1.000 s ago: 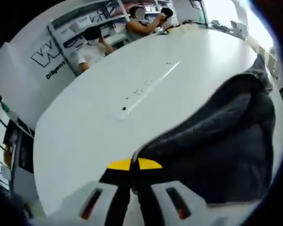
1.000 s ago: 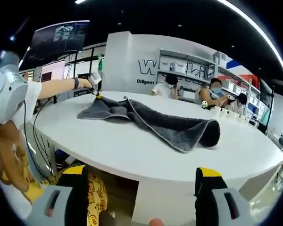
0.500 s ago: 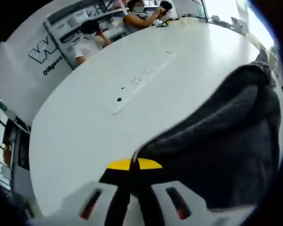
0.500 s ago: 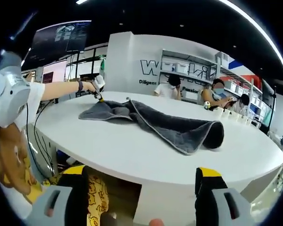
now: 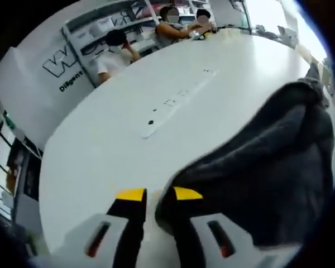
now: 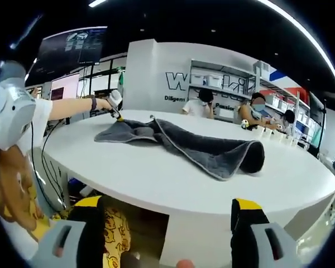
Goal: Fold the towel on the table until its edges align and the towel forms a compact rectangular stack.
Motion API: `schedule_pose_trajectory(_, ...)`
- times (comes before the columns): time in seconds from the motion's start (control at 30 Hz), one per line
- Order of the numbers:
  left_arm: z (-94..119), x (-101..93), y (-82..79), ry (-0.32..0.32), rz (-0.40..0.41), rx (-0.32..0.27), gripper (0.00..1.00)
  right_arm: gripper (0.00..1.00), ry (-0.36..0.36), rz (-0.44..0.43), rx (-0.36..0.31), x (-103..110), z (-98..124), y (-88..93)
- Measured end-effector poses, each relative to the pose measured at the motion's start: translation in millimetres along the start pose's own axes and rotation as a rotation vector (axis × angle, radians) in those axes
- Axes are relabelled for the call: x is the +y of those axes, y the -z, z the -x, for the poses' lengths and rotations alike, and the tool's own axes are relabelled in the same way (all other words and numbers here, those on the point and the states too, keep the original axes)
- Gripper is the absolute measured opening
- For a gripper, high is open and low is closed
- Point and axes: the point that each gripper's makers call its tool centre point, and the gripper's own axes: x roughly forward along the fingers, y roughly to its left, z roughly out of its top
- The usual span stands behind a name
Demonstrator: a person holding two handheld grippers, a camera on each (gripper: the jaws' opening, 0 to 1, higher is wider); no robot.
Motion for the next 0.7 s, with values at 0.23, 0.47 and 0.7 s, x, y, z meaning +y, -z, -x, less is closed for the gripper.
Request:
schedule_pose_trajectory(0.23,27,15.8,-13.7,-0.068,-0.005,-0.127,0.55,0.98,-0.027,0.006,-0.023,7,-2,-4.3)
schedule_pose_trajectory(0.47,64,5.0,-17.9,-0.032,0.060,-0.257,0.73,0.98,-0.048,0.013,-0.033,15,-1,-3.9)
schedule_pose_trajectory(0.7,123,-24.3,-17.3,0.031,0.057,-0.372,0.88,0.98,-0.064,0.020,-0.048,17,-5,-7.4)
